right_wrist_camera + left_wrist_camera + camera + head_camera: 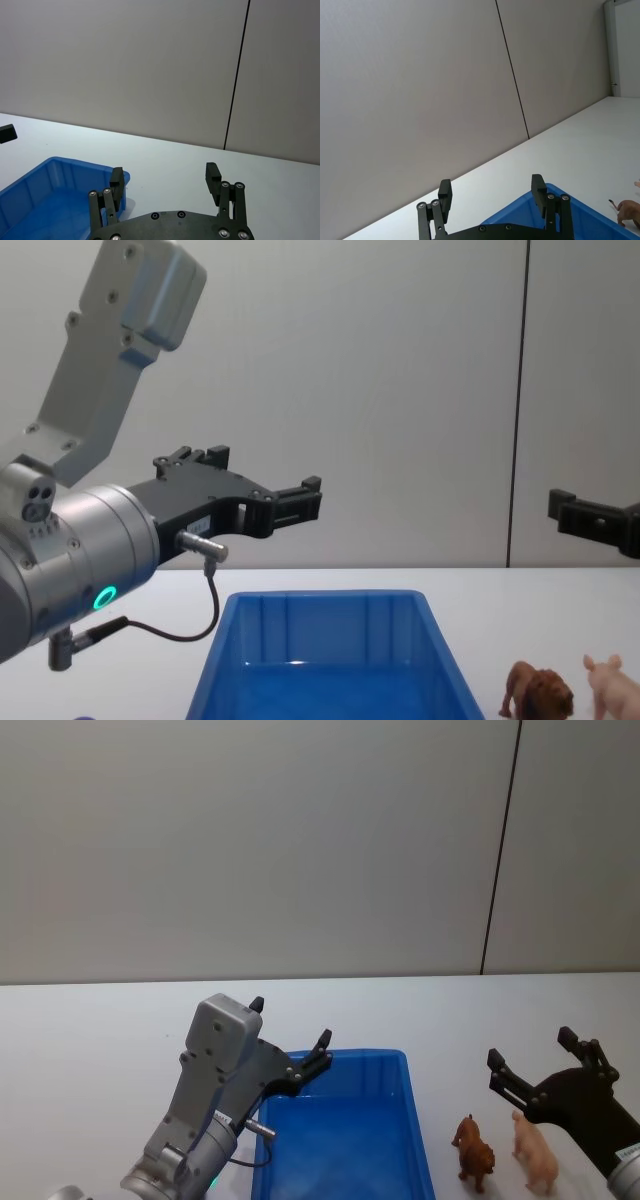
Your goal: Pick up the two dolls from the table and place them into the box.
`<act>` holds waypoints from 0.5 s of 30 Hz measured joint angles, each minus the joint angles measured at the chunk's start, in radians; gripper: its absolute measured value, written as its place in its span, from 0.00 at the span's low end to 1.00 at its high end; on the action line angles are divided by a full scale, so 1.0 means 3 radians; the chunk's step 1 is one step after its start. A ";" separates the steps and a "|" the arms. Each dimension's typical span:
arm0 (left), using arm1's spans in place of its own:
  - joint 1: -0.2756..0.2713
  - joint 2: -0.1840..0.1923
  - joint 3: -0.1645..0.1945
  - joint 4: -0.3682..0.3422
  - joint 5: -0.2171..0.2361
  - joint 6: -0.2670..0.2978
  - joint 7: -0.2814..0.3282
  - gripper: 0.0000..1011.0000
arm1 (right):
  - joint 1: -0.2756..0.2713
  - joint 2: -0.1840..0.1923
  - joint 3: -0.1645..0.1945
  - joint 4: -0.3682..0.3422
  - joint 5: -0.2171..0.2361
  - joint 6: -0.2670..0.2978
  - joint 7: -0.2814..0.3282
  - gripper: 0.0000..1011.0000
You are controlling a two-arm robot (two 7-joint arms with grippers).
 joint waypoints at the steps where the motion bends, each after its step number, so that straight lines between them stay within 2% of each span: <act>1: 0.0000 0.0000 0.0000 0.0000 0.0000 0.0000 0.0000 0.99 | 0.0000 0.0000 0.0000 0.0000 0.0000 0.0000 0.0000 0.99; 15: 0.0000 0.0000 0.0000 0.0000 0.0000 0.0000 0.0000 0.99 | 0.0000 0.0000 0.0000 0.0000 0.0000 0.0000 0.0000 0.99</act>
